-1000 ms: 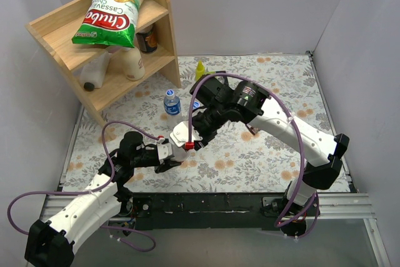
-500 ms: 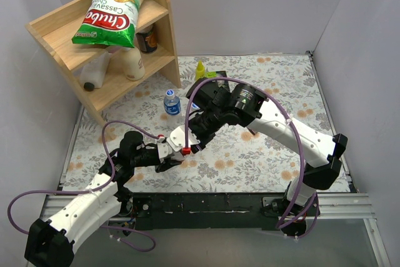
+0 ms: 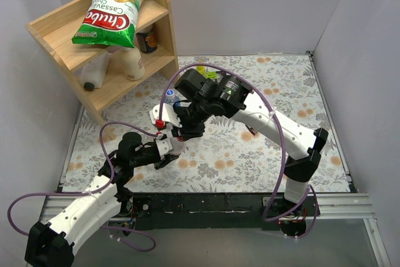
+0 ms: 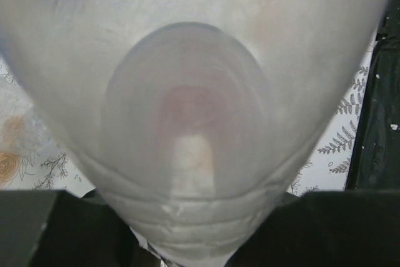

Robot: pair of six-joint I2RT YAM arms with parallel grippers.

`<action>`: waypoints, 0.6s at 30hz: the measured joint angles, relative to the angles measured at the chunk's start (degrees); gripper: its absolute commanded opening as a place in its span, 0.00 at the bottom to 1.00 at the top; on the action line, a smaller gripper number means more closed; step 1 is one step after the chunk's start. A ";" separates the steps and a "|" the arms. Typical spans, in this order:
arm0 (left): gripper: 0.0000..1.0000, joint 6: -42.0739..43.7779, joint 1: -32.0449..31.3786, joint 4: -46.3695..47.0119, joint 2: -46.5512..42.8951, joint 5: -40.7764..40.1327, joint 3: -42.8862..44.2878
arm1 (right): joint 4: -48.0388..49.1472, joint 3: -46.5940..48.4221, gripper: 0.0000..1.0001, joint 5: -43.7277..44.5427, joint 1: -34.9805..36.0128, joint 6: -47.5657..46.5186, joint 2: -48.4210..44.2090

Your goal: Screw on the bottle caps

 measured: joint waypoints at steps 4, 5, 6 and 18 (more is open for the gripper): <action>0.00 -0.98 -0.02 1.22 -0.48 -2.32 -1.31 | 0.22 0.09 0.01 0.46 -0.76 7.28 1.16; 0.00 -1.38 -0.04 1.14 -0.26 -2.99 -1.31 | 0.90 -0.59 0.01 1.09 -0.85 9.40 1.14; 0.00 -1.60 -0.04 1.20 0.00 -3.28 -1.31 | 1.36 -1.03 0.01 1.60 -0.94 10.75 1.01; 0.00 -2.78 -0.20 -3.26 -0.35 -6.21 -1.29 | 4.46 -4.63 0.01 13.70 -0.11 20.31 1.22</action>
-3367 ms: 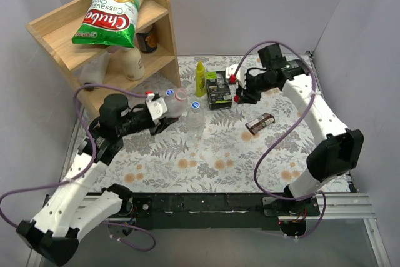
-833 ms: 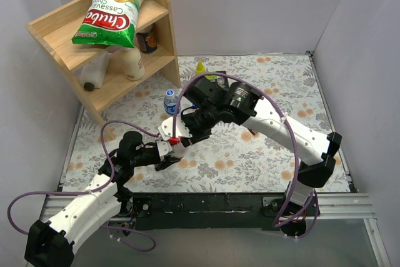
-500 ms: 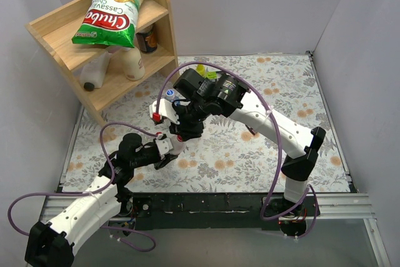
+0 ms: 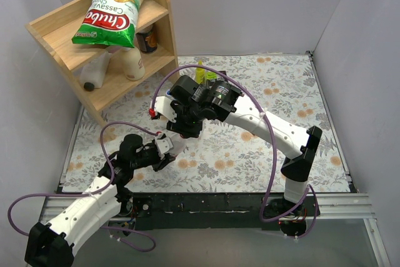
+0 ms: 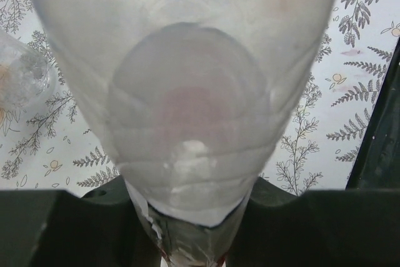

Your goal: Screw on the bottle caps

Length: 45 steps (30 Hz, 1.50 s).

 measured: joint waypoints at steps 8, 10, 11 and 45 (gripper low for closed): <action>0.00 -1.31 0.04 -1.36 -1.62 0.11 0.00 | -0.37 0.00 0.01 2.08 0.00 0.00 0.13; 0.00 -1.07 0.04 -1.68 -1.88 0.17 0.00 | -0.52 0.11 0.01 1.09 -0.15 -0.28 0.24; 0.00 -0.68 0.04 -1.81 -2.03 0.26 0.00 | -0.92 0.42 0.01 0.33 -0.33 -0.57 0.42; 0.00 2.84 0.04 4.46 -2.03 0.31 -3.63 | -7.13 6.29 0.53 -4.83 -1.22 -2.95 5.20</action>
